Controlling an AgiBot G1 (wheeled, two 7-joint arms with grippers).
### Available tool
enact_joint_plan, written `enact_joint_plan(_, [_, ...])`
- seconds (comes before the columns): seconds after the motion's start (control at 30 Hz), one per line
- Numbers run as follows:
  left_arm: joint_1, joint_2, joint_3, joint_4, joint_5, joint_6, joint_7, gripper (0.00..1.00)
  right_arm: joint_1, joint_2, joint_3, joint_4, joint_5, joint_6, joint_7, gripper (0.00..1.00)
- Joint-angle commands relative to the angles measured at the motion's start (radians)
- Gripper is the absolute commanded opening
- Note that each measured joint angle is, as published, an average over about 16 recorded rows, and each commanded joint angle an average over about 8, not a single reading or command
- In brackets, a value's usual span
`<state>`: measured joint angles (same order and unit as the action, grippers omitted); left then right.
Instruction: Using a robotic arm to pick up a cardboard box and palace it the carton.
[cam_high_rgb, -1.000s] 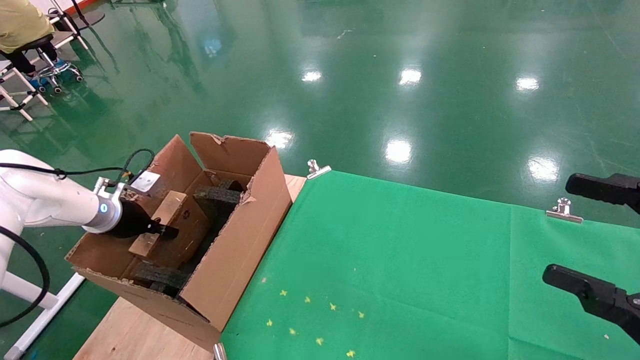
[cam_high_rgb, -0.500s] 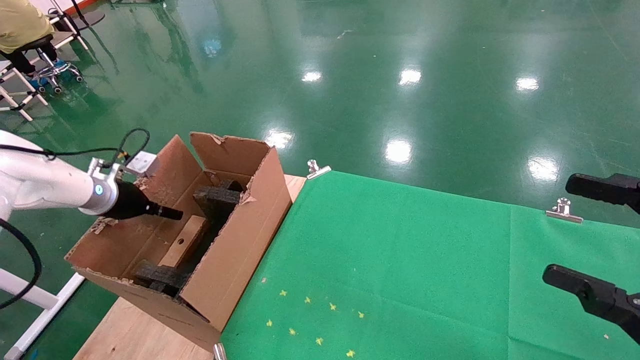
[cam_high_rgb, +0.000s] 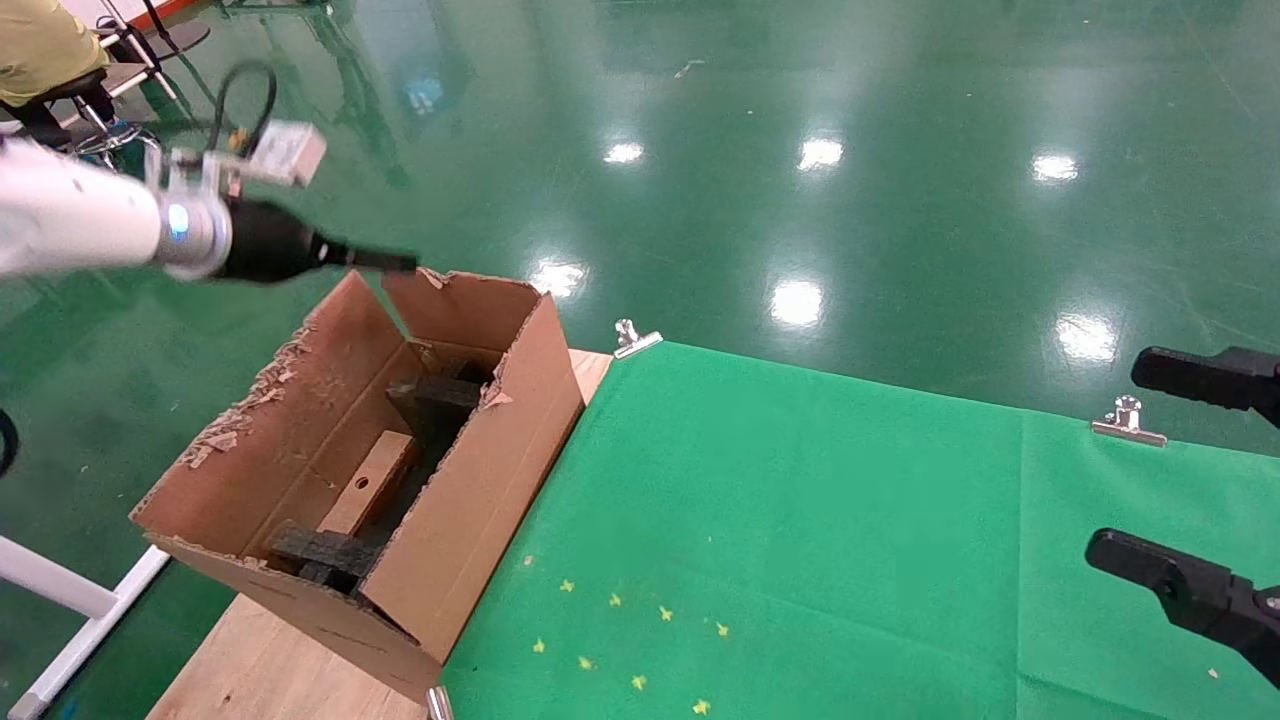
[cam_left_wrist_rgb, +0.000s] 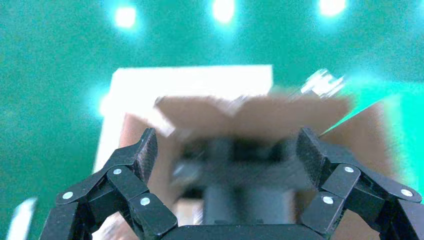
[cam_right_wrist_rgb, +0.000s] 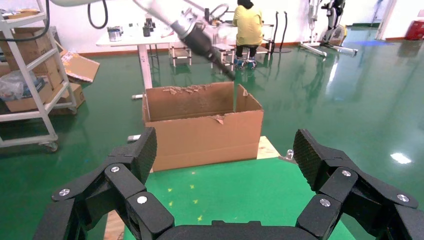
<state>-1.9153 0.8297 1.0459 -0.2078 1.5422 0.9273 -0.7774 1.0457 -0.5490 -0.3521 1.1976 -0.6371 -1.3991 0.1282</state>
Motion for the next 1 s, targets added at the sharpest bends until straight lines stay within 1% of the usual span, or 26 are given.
enact_joint_plan(0.03, [-0.024, -0.01, -0.015, -0.037, -0.022, 0.021, -0.007, 1.0, 0.0, 0.0, 0.0, 0.0, 0.0, 0.0, 0.0, 1.0])
enact_joint_plan(0.27, [-0.01, -0.062, -0.056, -0.283, -0.106, 0.094, -0.122, 1.0, 0.0, 0.0, 0.0, 0.0, 0.0, 0.0, 0.0, 1.0])
enact_joint_plan(0.47, [0.021, -0.094, -0.07, -0.471, -0.152, 0.118, -0.221, 1.0, 0.0, 0.0, 0.0, 0.0, 0.0, 0.0, 0.0, 1.0])
enact_joint_plan(0.6, [0.029, -0.101, -0.074, -0.511, -0.163, 0.122, -0.235, 1.0, 0.0, 0.0, 0.0, 0.0, 0.0, 0.0, 0.0, 1.0])
enact_joint_plan(0.87, [0.029, -0.096, -0.073, -0.472, -0.153, 0.12, -0.214, 1.0, 0.0, 0.0, 0.0, 0.0, 0.0, 0.0, 0.0, 1.0])
enact_joint_plan(1.0, [0.047, -0.097, -0.089, -0.477, -0.166, 0.129, -0.191, 1.0, 0.0, 0.0, 0.0, 0.0, 0.0, 0.0, 0.0, 1.0])
